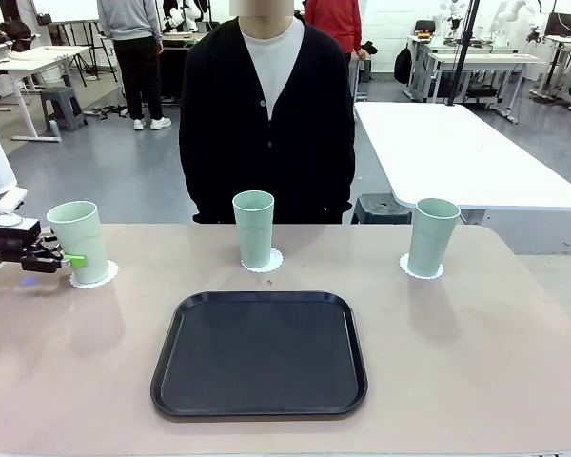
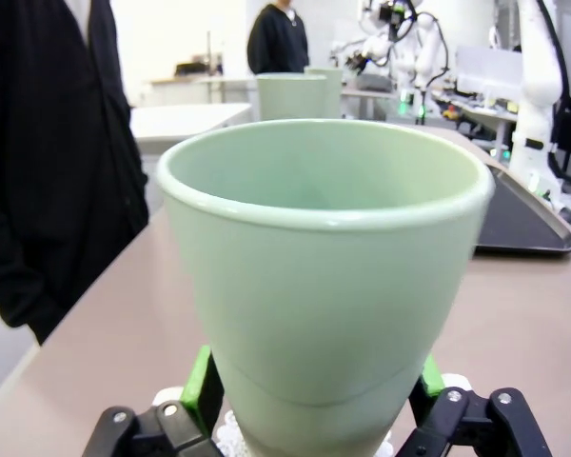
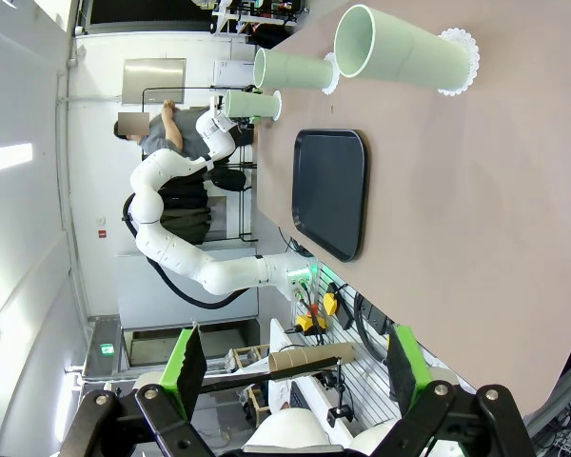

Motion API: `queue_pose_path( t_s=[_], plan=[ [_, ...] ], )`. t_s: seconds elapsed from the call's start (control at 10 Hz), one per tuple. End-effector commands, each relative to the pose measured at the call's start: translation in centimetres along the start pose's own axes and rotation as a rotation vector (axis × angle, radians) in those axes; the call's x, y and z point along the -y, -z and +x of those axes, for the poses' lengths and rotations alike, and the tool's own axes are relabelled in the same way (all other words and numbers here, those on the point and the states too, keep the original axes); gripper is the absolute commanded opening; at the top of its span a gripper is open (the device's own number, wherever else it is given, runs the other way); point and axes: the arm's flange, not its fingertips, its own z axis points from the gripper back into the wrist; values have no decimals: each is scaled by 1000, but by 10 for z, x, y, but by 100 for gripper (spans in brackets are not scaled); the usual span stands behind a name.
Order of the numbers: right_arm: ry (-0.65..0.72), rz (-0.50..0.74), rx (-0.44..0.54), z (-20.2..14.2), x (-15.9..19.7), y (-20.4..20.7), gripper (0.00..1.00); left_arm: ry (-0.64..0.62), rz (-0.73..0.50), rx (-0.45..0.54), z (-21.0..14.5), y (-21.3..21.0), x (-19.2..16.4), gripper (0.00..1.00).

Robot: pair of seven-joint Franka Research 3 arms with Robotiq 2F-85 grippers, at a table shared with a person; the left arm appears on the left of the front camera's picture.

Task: Place coasters on the table and set cups on them.
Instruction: Take one Reusable plastic cup from the Flat Tray and place it on a coaster set by the human.

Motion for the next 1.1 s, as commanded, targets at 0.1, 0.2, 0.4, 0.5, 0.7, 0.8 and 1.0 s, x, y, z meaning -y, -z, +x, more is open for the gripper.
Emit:
queue_pose_path(
  t_s=[0.1, 0.2, 0.4, 0.5, 0.7, 0.8, 1.0],
  plan=[
    [2, 9, 1, 0, -2, 0, 100, 1, -11, 4, 1, -2, -3, 100],
    [2, 9, 1, 0, -2, 0, 100, -1, -9, -3, 2, -3, -3, 100],
    [2, 9, 1, 0, -2, 0, 100, -2, -12, -11, 3, -3, -3, 100],
    [2, 9, 1, 0, -2, 0, 100, -5, -14, -18, 2, -4, -2, 100],
    [2, 9, 1, 0, -2, 0, 100, -16, -21, -74, 0, -8, -1, 100],
    [2, 9, 1, 0, -2, 0, 100, -10, -25, -98, 0, -10, -2, 100],
    [2, 9, 1, 0, -2, 0, 100, -1, -26, -165, 0, -15, -2, 100]
  ],
)
